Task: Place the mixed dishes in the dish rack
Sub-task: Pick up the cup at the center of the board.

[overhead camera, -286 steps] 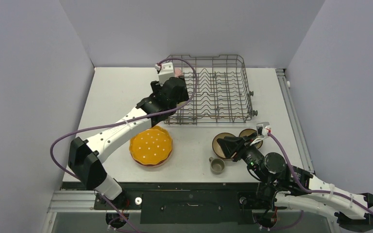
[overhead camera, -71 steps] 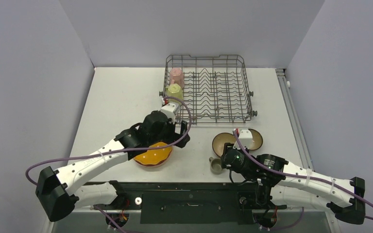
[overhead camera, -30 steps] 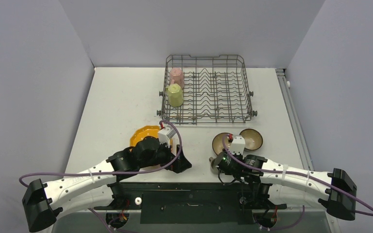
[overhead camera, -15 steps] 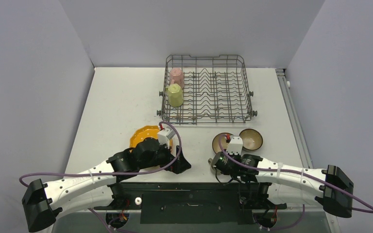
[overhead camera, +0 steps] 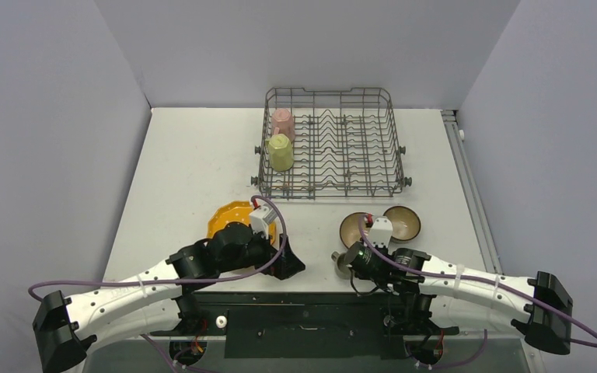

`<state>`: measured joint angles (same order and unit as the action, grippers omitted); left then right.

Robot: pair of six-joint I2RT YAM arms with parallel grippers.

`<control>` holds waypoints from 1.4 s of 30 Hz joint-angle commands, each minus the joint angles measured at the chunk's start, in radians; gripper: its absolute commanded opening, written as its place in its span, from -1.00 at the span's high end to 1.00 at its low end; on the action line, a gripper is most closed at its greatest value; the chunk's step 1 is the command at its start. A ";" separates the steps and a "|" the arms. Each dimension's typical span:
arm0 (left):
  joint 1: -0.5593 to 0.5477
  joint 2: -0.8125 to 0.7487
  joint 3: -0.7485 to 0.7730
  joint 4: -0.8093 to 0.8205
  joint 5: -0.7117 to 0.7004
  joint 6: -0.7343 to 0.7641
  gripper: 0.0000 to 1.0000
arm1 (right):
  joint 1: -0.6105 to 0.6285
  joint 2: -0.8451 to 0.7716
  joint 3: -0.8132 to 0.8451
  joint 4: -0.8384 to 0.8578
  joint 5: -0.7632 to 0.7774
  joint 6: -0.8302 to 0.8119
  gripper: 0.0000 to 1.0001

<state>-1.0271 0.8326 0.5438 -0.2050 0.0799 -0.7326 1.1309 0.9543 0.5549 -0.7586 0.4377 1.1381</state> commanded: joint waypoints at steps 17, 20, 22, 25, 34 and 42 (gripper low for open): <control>-0.007 -0.050 -0.075 0.323 0.170 -0.122 -0.93 | -0.006 -0.283 0.036 0.166 -0.064 0.015 1.00; -0.007 -0.056 -0.088 0.367 0.187 -0.138 -0.93 | -0.008 -0.315 0.032 0.206 -0.084 0.016 1.00; -0.007 -0.064 -0.098 0.401 0.198 -0.144 -0.93 | -0.010 -0.339 0.033 0.229 -0.100 0.019 1.00; -0.005 -0.086 -0.117 0.454 0.205 -0.152 -0.93 | -0.013 -0.354 0.039 0.254 -0.130 0.021 1.00; -0.002 -0.132 -0.137 0.551 0.224 -0.170 -0.93 | -0.026 -0.385 0.038 0.398 -0.236 0.040 1.00; 0.002 -0.174 -0.137 0.565 0.221 -0.171 -0.93 | -0.028 -0.426 0.010 0.531 -0.294 0.072 1.00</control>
<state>-1.0283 0.6865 0.4080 0.2878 0.2890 -0.9005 1.1110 0.5636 0.5552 -0.3939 0.1844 1.1736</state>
